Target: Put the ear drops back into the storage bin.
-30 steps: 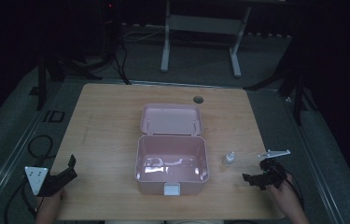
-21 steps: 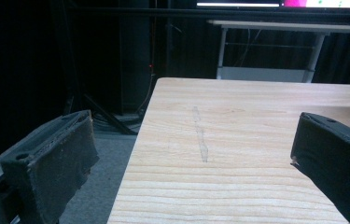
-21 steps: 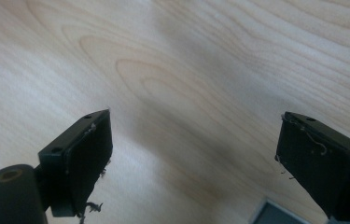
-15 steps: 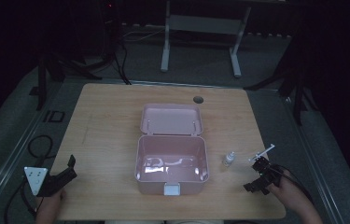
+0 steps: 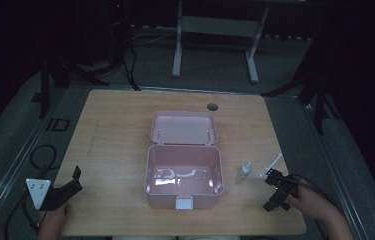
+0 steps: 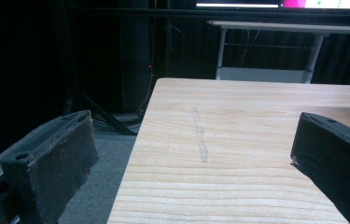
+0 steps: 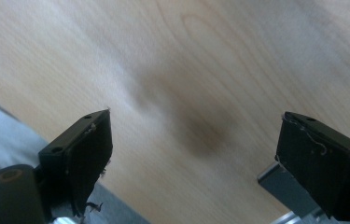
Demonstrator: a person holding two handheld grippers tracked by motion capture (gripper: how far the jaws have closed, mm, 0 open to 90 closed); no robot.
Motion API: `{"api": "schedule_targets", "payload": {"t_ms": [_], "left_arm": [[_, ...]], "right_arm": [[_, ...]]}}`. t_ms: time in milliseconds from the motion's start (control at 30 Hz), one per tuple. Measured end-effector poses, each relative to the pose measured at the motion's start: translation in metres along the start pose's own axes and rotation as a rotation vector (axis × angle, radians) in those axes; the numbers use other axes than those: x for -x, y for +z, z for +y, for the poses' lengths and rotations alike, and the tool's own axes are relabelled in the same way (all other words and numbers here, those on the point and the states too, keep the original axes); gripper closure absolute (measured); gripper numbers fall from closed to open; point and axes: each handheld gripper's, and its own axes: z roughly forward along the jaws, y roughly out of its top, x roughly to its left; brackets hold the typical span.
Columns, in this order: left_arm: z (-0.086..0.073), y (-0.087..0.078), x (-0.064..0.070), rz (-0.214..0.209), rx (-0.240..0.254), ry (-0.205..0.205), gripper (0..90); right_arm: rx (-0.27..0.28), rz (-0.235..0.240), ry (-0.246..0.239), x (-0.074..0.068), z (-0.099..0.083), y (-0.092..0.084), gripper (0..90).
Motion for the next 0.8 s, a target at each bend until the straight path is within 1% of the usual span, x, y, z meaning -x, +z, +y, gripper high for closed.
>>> {"api": "schedule_targets", "payload": {"t_ms": [100,233,300,333,500,567,633,667,767,800], "left_arm": [[0.0,0.0,0.0,0.0,0.0,0.0,0.4],[0.0,0.0,0.0,-0.001,-0.001,0.002,0.4],[0.0,0.0,0.0,0.0,-0.001,0.001,0.4],[0.0,0.0,0.0,-0.001,-0.001,0.0,0.4],[0.0,0.0,0.0,0.0,0.001,-0.001,0.4],[0.0,0.0,0.0,-0.001,0.002,-0.001,0.4],[0.0,0.0,0.0,-0.001,0.002,-0.001,0.4],[0.0,0.0,0.0,-0.001,0.003,-0.001,0.4],[0.0,0.0,0.0,-0.001,0.002,-0.001,0.4],[0.0,0.0,0.0,-0.001,0.002,0.0,0.4]], "right_arm": [[-0.045,-0.001,-0.024,-0.001,0.001,0.001,10.4],[-0.057,-0.018,-0.027,-0.001,0.003,-0.001,10.4],[-0.062,-0.025,-0.039,-0.002,0.003,-0.003,10.4],[-0.066,-0.028,-0.053,-0.003,0.004,-0.003,10.4],[-0.071,-0.019,-0.07,-0.004,0.008,-0.007,10.4],[-0.072,-0.023,-0.069,-0.003,0.01,-0.009,10.4],[-0.072,-0.014,-0.076,-0.002,0.011,-0.009,10.4],[-0.068,-0.016,-0.083,-0.001,0.012,-0.009,10.4],[-0.058,-0.025,-0.083,-0.002,0.017,-0.009,10.4],[-0.056,-0.021,-0.083,-0.001,0.019,-0.01,10.4]]}}
